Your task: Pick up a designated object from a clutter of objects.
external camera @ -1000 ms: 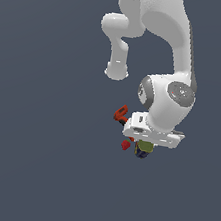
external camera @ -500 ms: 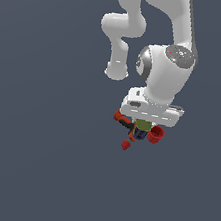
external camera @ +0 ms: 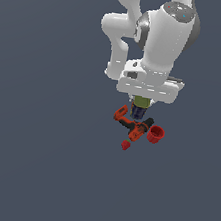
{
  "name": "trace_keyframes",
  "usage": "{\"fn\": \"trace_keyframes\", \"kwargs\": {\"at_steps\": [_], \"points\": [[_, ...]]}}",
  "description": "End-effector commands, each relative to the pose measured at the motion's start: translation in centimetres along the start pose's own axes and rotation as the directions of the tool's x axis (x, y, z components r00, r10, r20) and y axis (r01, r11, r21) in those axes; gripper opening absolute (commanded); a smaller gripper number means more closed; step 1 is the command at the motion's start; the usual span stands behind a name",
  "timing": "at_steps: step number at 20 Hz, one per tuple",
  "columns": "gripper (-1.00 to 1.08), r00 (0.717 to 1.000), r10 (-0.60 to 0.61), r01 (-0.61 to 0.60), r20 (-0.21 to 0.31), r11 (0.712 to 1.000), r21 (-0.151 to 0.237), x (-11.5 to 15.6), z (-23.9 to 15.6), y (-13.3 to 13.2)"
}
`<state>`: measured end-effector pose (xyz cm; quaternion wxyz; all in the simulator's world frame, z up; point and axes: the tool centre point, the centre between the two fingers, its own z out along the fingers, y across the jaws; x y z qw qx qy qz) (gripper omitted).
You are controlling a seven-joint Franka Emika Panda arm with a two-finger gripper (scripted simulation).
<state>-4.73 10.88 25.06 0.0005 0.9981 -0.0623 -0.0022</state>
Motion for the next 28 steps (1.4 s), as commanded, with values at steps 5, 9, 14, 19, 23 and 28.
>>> {"fn": "trace_keyframes", "kwargs": {"at_steps": [5,9,14,19,23,28], "points": [[-1.00,1.000,0.000,0.000,-0.004,1.000,0.002,-3.0,-4.7,2.1],[-1.00,1.000,0.000,0.000,-0.004,1.000,0.003,-4.9,-7.5,3.4],[-1.00,1.000,0.000,0.000,-0.004,1.000,0.003,-6.9,-10.5,4.8],[-1.00,1.000,0.000,0.000,-0.004,1.000,0.002,-8.3,-12.8,5.9],[-1.00,1.000,0.000,0.000,-0.004,1.000,0.002,-8.9,-13.9,6.4],[-1.00,1.000,0.000,0.000,-0.004,1.000,0.001,-9.1,-14.3,6.5]]}}
